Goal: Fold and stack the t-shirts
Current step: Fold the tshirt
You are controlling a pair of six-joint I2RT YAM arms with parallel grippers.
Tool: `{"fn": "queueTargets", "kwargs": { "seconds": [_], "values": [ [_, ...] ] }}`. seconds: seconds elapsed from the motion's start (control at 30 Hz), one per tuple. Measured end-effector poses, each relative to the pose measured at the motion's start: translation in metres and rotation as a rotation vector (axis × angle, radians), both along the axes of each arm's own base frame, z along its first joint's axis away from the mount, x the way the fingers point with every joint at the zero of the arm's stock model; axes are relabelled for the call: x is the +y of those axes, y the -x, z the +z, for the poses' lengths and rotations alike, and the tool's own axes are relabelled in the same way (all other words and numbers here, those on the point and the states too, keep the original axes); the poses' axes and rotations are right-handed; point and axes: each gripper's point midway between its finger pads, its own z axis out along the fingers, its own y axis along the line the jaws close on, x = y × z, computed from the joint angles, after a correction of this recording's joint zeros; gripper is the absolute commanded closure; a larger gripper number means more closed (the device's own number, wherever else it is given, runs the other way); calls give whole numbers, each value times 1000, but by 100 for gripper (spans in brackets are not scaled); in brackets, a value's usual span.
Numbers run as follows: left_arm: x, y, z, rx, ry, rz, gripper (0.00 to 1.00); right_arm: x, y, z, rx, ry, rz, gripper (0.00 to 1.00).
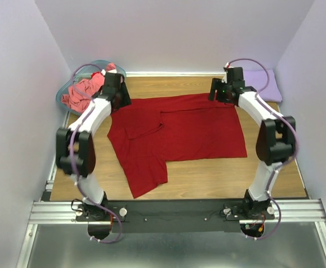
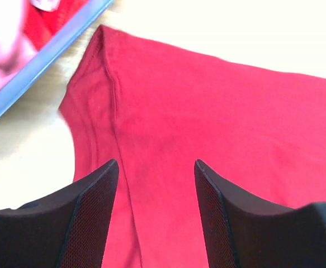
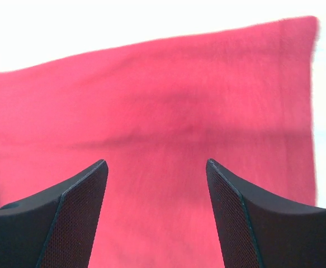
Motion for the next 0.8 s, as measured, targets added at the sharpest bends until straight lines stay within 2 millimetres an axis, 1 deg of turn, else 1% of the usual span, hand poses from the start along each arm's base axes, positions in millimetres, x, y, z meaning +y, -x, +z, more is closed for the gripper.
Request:
{"fn": "queueTargets", "kwargs": {
  "seconds": [0.03,0.07,0.1,0.13,0.17,0.2,0.23,0.27,0.3,0.33,0.37,0.43,0.5,0.57,0.6,0.7,0.8],
  "values": [
    [-1,7,12,-22,5,-3,35,-1,8,12,-10,-5,2,22],
    [-4,21,28,-55,17,-7,34,-1,18,27,-30,-15,7,22],
    [-6,37,40,-76,26,-11,34,-1,24,34,-38,-20,10,22],
    [-7,45,44,-87,30,-16,34,-1,39,43,-43,-31,15,22],
    [-10,66,48,-91,39,-23,34,-1,49,49,-50,-39,19,22],
    [-13,81,46,-93,46,-31,35,0,62,53,-49,-47,27,22],
    [-14,97,38,-73,49,-35,36,1,72,52,-40,-54,33,23],
    [-15,118,25,-36,51,-37,37,2,85,50,-25,-59,39,23],
    [-16,129,15,-8,49,-39,38,4,91,47,-15,-62,45,23],
    [-17,147,0,38,48,-43,41,8,103,42,6,-67,57,23],
    [-17,168,-18,94,47,-39,42,13,112,37,23,-72,72,23],
    [-14,200,-42,182,40,-25,46,21,133,25,69,-76,99,23],
    [-9,220,-55,233,31,-1,48,30,149,15,101,-79,129,23],
    [-2,232,-61,265,20,39,52,35,162,8,131,-81,150,23],
    [0,234,-62,272,17,58,55,36,166,6,137,-82,157,23],
    [4,236,-63,282,10,98,55,37,173,4,142,-83,164,23],
    [5,240,-70,314,0,120,55,37,176,5,138,-85,169,23]
  ]
}}
